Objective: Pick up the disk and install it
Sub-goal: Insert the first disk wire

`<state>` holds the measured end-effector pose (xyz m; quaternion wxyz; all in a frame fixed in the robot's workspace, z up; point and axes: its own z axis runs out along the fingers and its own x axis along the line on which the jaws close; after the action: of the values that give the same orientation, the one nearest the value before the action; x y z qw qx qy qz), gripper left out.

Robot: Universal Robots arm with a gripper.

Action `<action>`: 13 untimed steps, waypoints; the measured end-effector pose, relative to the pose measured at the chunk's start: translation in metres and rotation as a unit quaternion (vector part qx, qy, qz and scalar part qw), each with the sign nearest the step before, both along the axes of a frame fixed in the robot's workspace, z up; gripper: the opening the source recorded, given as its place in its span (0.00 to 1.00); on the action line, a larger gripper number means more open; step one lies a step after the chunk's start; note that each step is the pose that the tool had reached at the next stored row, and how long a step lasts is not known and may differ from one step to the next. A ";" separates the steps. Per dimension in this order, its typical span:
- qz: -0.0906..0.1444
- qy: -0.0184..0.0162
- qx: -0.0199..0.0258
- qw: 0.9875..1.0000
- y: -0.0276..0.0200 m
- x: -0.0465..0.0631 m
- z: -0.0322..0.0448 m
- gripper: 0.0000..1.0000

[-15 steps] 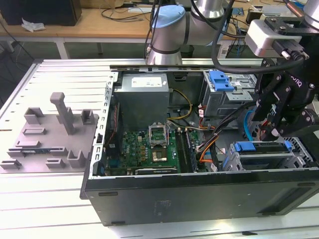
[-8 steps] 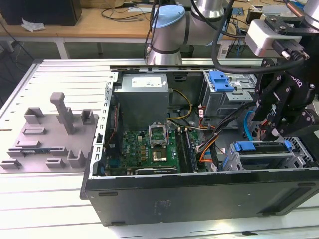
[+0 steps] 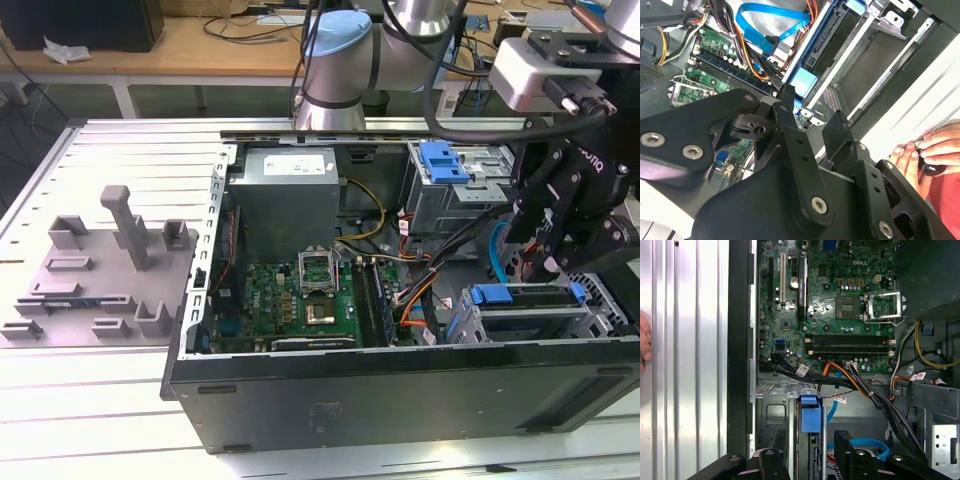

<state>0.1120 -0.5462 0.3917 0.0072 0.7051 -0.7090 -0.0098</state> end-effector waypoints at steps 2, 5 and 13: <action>0.000 0.000 -0.006 1.000 0.0045 0.000 0.0001 0.50; 0.000 0.000 -0.018 1.000 0.0129 0.000 0.0003 0.50; 0.000 0.000 -0.072 0.997 0.0412 0.000 0.0015 0.50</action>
<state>0.1120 -0.5051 0.3932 0.0576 0.7028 -0.7079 0.0409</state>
